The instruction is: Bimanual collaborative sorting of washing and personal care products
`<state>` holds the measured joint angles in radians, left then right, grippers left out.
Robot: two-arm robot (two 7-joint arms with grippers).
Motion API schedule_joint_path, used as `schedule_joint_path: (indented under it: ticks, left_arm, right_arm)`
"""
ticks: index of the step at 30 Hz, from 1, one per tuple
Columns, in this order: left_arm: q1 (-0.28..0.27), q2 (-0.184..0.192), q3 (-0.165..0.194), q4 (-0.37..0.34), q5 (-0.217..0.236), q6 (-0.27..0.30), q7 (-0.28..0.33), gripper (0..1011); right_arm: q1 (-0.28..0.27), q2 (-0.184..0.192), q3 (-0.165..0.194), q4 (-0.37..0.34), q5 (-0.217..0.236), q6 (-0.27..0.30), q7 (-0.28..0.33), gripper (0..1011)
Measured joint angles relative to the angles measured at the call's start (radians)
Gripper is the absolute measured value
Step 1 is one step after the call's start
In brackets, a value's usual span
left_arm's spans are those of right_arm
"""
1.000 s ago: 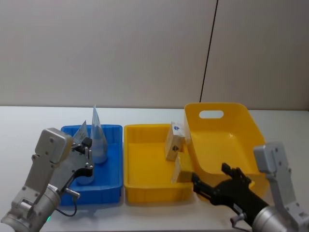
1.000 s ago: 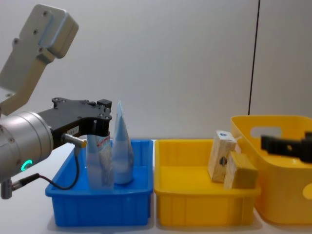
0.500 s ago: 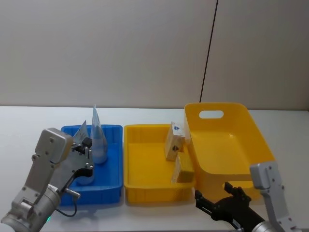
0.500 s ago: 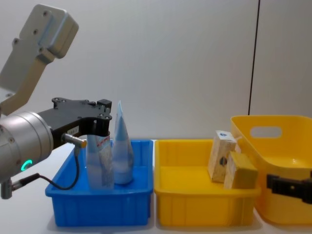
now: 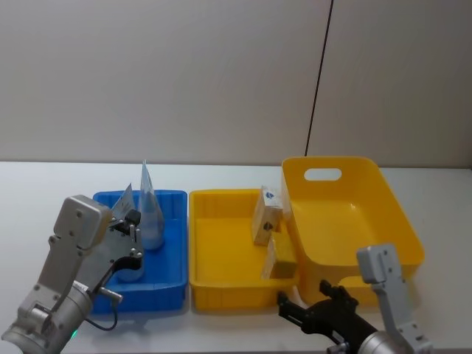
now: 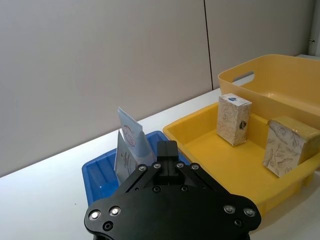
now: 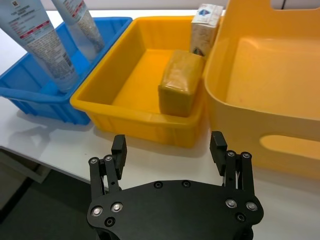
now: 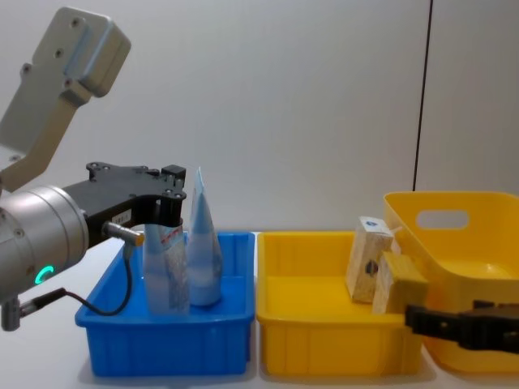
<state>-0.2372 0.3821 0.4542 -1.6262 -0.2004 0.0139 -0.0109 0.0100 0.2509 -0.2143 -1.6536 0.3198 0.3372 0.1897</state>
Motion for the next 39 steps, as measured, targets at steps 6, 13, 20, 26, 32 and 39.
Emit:
schedule_joint_path:
  ticks: [6,13,20,26,32,39]
  left_arm:
    - [0.000,0.000,0.000,0.000,0.000,0.000,0.000,0]
    - [0.000,0.000,0.000,0.000,0.000,0.000,0.000,0]
    - [0.000,0.000,0.000,0.000,0.000,0.000,0.000,0]
    - [0.000,0.000,0.000,0.000,0.000,0.000,0.000,0]
    - [0.000,0.000,0.000,0.000,0.000,0.000,0.000,0]
    - [0.000,0.000,0.000,0.000,0.000,0.000,0.000,0]
  right_arm:
    - [0.029,-0.014,-0.019,0.038,0.001,-0.009,0.003,1001]
    - [0.057,-0.031,-0.037,0.073,-0.010,-0.023,-0.005,1001]
    - [0.082,-0.046,-0.051,0.104,-0.038,-0.041,-0.030,1002]
    - [0.101,-0.059,-0.054,0.125,-0.060,-0.052,-0.052,1001]
    - [0.118,-0.072,-0.054,0.144,-0.075,-0.059,-0.071,1002]
    - [0.135,-0.087,-0.045,0.163,-0.086,-0.062,-0.090,1001]
